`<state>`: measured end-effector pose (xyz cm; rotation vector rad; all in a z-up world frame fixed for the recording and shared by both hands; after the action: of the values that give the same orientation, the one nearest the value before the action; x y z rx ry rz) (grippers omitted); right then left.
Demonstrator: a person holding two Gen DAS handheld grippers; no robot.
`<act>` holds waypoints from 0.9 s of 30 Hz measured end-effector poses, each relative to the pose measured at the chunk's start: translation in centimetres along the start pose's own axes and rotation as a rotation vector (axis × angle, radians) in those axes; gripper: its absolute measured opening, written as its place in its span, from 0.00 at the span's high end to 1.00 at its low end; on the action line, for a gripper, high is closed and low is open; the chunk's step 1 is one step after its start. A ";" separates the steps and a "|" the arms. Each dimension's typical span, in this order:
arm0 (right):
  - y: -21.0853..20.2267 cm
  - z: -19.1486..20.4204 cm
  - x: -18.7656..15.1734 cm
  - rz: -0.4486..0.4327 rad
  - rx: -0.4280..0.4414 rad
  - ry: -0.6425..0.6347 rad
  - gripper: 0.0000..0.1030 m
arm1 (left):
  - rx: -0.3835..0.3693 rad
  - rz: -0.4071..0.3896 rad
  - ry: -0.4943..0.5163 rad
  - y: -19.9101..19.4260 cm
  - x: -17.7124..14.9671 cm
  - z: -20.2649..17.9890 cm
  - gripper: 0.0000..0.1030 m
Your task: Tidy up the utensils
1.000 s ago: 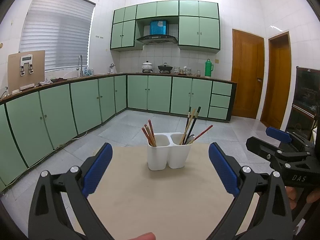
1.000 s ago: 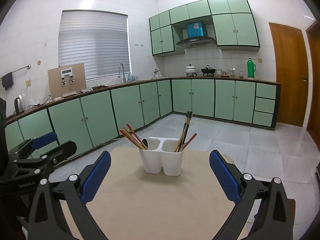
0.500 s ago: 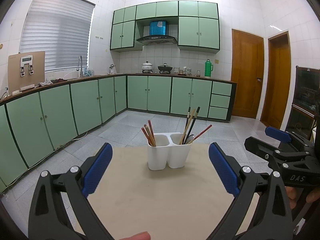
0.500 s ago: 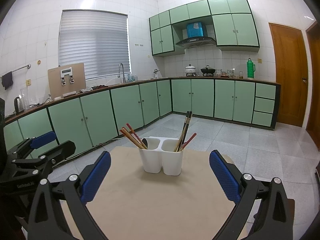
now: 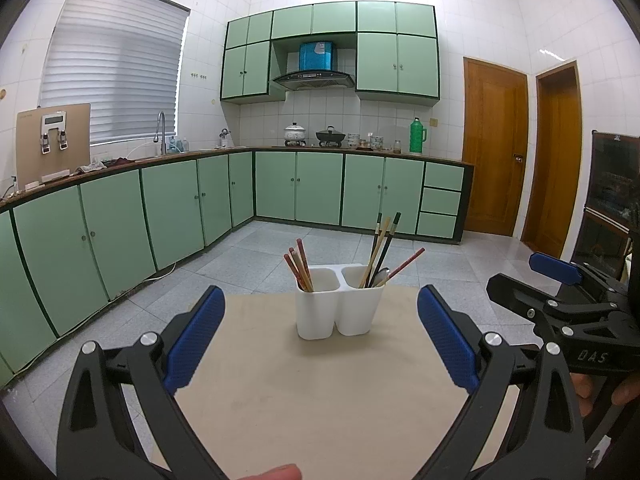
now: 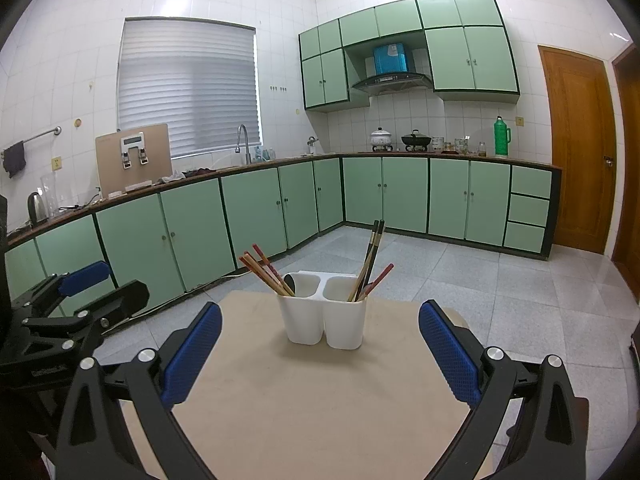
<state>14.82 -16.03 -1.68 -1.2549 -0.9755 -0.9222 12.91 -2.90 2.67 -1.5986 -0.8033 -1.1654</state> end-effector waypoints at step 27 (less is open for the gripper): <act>0.4 -0.2 -0.7 0.007 -0.007 -0.003 0.06 | 0.002 0.001 0.004 -0.3 -0.2 0.2 0.09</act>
<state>15.00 -16.19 -2.50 -1.2657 -0.9703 -0.9192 12.59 -2.63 2.57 -1.5949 -0.8007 -1.1665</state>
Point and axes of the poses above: each gripper's, at about its wrist camera, not at the fingertips, and y roughly the way its jaws point, z to its left, x to its top, the point moved 5 cm from there along y, roughly the way its jaws point, and after that the axes turned 9 degrees about -x, right-handed, at the moved point
